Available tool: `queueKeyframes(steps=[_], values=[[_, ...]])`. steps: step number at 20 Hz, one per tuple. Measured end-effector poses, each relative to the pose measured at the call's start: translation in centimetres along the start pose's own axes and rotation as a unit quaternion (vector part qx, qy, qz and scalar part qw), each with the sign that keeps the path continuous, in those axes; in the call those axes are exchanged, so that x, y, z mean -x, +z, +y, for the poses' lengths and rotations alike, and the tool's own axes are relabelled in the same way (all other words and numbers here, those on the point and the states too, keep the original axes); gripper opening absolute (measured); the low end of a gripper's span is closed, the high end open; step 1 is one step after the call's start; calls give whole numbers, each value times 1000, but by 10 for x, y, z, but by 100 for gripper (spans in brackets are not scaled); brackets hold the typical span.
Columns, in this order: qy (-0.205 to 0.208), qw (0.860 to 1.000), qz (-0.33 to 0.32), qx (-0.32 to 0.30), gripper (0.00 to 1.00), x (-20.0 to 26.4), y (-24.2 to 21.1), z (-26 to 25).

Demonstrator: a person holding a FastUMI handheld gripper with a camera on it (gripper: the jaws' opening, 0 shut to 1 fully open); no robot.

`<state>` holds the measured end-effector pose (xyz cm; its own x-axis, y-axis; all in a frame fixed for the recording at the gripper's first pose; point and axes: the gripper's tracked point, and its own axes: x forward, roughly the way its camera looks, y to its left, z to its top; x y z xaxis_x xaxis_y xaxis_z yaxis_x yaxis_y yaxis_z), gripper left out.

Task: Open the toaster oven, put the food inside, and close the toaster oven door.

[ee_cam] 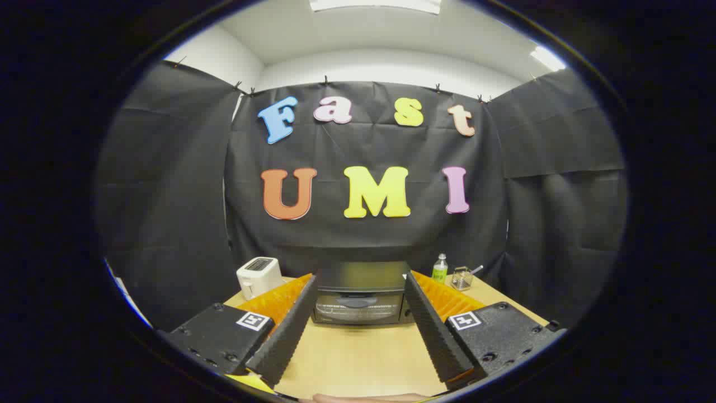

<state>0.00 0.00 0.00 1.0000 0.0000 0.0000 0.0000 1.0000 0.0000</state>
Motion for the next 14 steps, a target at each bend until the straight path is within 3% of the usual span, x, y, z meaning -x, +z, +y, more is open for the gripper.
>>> queueKeyframes(steps=[14], values=[[-15, 999, 45, -7, 100, -27, -38, -6]])
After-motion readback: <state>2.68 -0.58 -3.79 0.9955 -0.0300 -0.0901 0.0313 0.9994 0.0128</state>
